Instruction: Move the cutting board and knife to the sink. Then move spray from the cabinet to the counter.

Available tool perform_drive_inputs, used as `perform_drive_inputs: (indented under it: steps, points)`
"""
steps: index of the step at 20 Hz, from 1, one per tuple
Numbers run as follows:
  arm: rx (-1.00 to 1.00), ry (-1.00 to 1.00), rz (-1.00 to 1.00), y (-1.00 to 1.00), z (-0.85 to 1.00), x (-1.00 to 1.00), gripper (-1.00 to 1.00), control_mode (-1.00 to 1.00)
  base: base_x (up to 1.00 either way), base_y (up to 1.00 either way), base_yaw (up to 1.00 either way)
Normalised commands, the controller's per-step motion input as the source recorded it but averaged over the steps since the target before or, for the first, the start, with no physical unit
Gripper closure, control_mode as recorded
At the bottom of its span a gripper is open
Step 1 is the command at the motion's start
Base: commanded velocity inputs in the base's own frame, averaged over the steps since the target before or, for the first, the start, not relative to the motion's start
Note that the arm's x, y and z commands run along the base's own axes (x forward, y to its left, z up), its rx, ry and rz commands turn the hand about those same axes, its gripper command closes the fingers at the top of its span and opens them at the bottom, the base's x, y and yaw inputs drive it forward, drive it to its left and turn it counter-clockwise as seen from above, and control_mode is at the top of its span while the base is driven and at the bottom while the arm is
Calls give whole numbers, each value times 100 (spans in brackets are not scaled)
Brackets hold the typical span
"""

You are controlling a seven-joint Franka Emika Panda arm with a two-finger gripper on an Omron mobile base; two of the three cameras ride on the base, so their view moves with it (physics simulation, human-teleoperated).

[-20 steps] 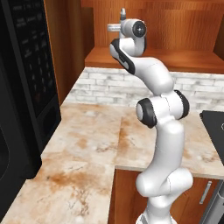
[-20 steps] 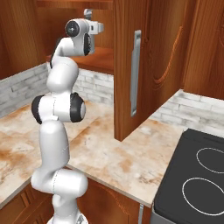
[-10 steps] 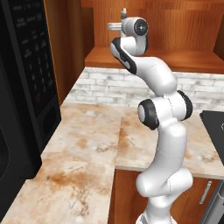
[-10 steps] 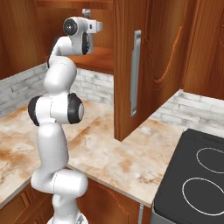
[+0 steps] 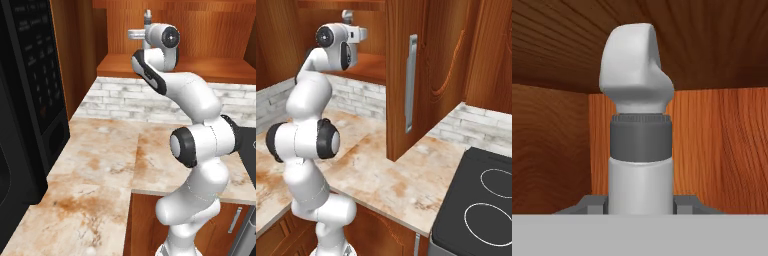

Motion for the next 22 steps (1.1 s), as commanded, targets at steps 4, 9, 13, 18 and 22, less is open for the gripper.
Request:
perform_drive_inputs:
  steps: [4, 9, 13, 18, 22]
  points:
    - [0, -5, 0, 0, 0, -81, 100, -100, 0, 0, 0]
    - [0, -5, 0, 0, 0, -89, 100, -100, 0, 0, 0]
    - [0, 0, 0, 0, 0, -95, 100, -100, 0, 0, 0]
    - [0, 0, 0, 0, 0, -93, 100, -100, 0, 0, 0]
    - [0, 4, 0, 0, 0, -87, 100, -100, 0, 0, 0]
